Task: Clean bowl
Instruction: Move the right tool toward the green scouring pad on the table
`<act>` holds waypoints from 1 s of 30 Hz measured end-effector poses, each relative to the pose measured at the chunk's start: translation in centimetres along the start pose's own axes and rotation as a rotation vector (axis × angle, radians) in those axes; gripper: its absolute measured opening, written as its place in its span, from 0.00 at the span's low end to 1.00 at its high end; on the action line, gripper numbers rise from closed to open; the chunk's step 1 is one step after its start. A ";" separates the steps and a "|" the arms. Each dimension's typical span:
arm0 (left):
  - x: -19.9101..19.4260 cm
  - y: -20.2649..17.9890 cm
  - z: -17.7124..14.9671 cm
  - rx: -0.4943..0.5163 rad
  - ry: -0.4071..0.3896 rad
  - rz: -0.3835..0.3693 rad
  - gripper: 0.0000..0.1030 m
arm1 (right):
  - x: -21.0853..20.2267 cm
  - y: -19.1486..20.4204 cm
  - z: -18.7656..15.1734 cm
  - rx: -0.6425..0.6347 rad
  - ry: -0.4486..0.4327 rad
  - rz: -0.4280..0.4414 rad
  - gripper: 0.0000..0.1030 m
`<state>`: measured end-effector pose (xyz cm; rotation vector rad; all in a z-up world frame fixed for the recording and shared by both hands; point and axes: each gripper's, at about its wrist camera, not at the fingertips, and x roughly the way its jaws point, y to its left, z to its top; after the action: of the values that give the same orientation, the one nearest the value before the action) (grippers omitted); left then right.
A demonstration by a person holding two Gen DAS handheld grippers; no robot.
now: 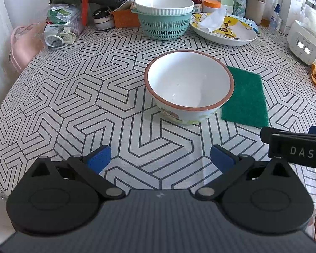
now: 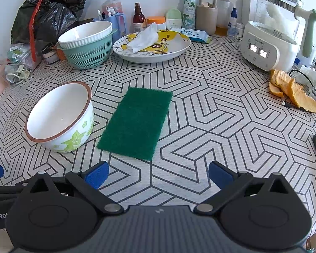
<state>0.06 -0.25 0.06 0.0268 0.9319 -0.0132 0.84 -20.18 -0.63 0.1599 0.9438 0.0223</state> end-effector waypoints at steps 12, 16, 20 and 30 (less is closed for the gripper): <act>0.1 -0.5 -0.1 0.012 0.004 -0.004 1.00 | -0.1 -0.2 0.0 0.003 -0.009 0.006 0.99; 0.3 -0.7 -0.2 0.027 0.005 -0.004 1.00 | -0.2 -0.4 0.0 0.013 -0.016 0.025 0.99; 0.1 -1.0 -0.3 0.044 0.002 -0.018 1.00 | 0.2 -0.4 0.0 0.016 0.000 0.025 0.99; 0.1 -1.0 -0.3 0.049 0.006 -0.025 1.00 | 0.3 -0.7 0.0 0.036 -0.010 0.037 0.99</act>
<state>-0.16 -1.22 -0.22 0.0602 0.9379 -0.0594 0.99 -20.87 -0.97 0.2109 0.9314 0.0386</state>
